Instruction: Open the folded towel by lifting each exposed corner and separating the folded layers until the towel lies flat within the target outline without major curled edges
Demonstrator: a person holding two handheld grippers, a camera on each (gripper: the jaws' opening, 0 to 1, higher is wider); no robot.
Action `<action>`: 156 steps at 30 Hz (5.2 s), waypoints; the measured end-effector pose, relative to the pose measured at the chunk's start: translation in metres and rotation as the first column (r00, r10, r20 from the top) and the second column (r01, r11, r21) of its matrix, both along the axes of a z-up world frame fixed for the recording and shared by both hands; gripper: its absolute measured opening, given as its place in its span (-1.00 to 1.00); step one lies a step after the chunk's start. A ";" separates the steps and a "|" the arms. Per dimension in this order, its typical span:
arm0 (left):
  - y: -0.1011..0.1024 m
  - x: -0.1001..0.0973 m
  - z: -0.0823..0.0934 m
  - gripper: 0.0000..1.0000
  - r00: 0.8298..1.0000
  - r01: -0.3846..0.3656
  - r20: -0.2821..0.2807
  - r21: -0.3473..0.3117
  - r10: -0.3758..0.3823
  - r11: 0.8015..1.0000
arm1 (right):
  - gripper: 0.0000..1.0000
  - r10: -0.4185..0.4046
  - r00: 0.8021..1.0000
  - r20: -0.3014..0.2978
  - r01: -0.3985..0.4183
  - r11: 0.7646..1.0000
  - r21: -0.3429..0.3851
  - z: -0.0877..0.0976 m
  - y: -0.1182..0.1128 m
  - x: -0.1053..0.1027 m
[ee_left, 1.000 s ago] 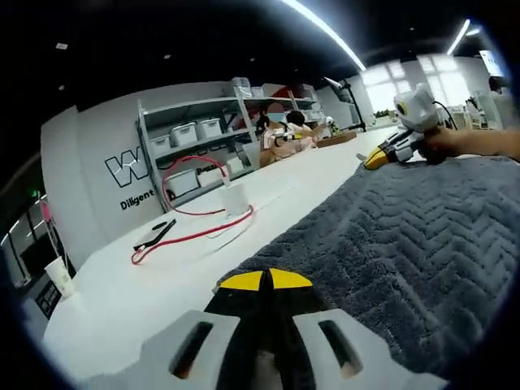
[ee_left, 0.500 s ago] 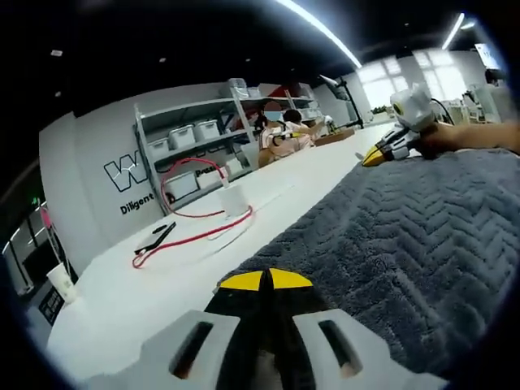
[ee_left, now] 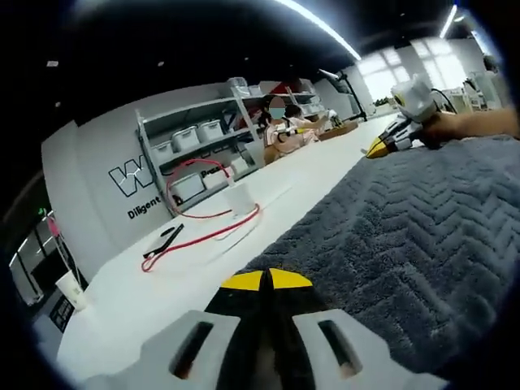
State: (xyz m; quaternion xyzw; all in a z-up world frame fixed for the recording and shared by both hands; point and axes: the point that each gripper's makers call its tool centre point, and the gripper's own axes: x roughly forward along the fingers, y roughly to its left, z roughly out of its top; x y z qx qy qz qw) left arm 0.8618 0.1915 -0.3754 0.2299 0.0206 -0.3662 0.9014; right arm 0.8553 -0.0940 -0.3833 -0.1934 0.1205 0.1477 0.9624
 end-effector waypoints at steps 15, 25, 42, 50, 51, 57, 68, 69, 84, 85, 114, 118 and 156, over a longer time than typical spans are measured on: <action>-0.002 -0.003 0.002 -0.98 0.999 0.000 0.043 0.025 -0.001 1.000 | -1.00 0.009 1.000 0.025 -0.008 0.999 -0.047 0.003 -0.002 0.007; 0.003 0.004 0.010 -0.72 0.995 -0.035 0.098 0.051 0.029 0.998 | -0.83 -0.032 0.998 0.052 0.034 0.998 -0.046 0.008 -0.013 0.011; 0.017 0.022 0.033 -0.01 0.978 -0.122 0.174 0.008 0.118 0.993 | -0.04 -0.026 0.984 0.179 0.035 0.998 -0.045 0.037 -0.011 0.009; 0.016 0.022 0.038 0.29 0.981 -0.136 0.130 -0.053 0.141 0.989 | 0.13 0.029 0.987 0.158 -0.037 0.998 0.048 0.038 0.010 0.004; 0.017 0.021 0.038 0.35 0.981 -0.145 0.119 -0.065 0.152 0.987 | 0.19 0.029 0.986 0.162 -0.035 0.999 0.035 0.039 0.010 0.004; 0.021 0.025 0.038 0.55 0.978 -0.169 0.107 -0.079 0.177 0.982 | 0.25 0.068 0.977 0.201 -0.063 0.998 -0.031 0.042 0.020 0.000; 0.010 0.021 0.055 0.58 0.980 -0.114 0.146 -0.136 0.134 0.984 | 0.64 0.070 0.965 0.254 -0.060 0.997 -0.048 0.055 0.027 -0.009; 0.009 0.018 0.057 0.59 0.980 -0.107 0.153 -0.143 0.128 0.984 | 0.63 0.071 0.965 0.251 -0.065 0.997 -0.030 0.056 0.028 -0.009; -0.021 -0.019 0.074 0.29 0.977 0.041 0.213 -0.137 -0.011 0.990 | 0.63 0.088 0.968 0.234 -0.071 0.994 -0.084 0.048 0.033 -0.009; -0.023 -0.021 0.074 0.30 0.979 0.045 0.203 -0.144 -0.015 0.989 | 0.63 0.089 0.968 0.234 -0.071 0.994 -0.085 0.048 0.033 -0.009; -0.114 -0.103 0.101 -0.14 0.907 0.332 0.294 -0.062 -0.301 0.941 | 0.60 0.084 0.975 0.207 -0.068 0.994 -0.087 0.041 0.030 -0.009; -0.130 -0.121 0.104 -0.12 0.885 0.376 0.317 -0.051 -0.342 0.925 | 0.60 0.087 0.975 0.205 -0.071 0.994 -0.086 0.040 0.031 -0.009; -0.223 -0.336 0.028 0.52 0.509 0.851 -0.099 -0.094 -0.855 0.517 | 0.63 0.082 0.977 0.195 -0.067 0.994 -0.081 0.037 0.030 -0.008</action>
